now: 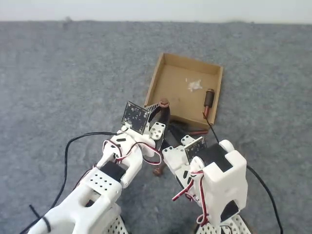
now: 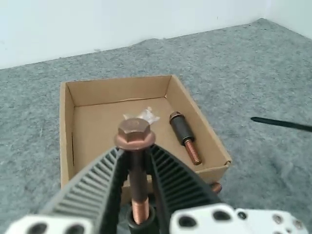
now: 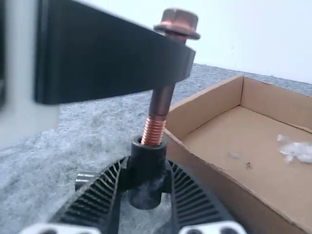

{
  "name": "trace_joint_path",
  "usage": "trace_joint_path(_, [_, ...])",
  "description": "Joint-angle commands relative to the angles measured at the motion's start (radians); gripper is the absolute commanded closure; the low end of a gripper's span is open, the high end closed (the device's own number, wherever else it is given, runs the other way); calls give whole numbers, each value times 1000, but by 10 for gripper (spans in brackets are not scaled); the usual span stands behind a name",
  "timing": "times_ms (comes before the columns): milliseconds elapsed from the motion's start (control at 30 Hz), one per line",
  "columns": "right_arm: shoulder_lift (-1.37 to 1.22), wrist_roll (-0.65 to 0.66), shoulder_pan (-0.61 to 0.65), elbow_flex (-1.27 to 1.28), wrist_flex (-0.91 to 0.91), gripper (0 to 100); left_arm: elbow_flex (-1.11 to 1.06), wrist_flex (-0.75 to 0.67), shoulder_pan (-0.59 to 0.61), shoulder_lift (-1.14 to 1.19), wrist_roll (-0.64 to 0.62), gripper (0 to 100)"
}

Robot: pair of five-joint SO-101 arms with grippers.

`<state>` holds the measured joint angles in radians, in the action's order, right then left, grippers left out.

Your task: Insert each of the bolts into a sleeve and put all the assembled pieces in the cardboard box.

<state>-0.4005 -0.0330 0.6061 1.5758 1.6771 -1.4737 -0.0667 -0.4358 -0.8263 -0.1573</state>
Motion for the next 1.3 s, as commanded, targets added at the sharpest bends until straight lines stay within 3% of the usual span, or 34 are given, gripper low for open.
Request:
trace_joint_path(0, [22,-2,-31,14,5,992,-1,5,11,9,12,989])
trace_joint_path(133, [24,-2,-41,17,42,992,-1,6,9,11,9,989])
trace_joint_path(300, [24,-3,-59,15,48,992,-1,6,9,11,-91,989])
trace_joint_path(967, [24,-3,-62,17,74,992,-42,9,-38,11,-89,987])
trace_joint_path(1267, [22,-3,-62,17,74,992,-44,9,-35,11,-89,839])
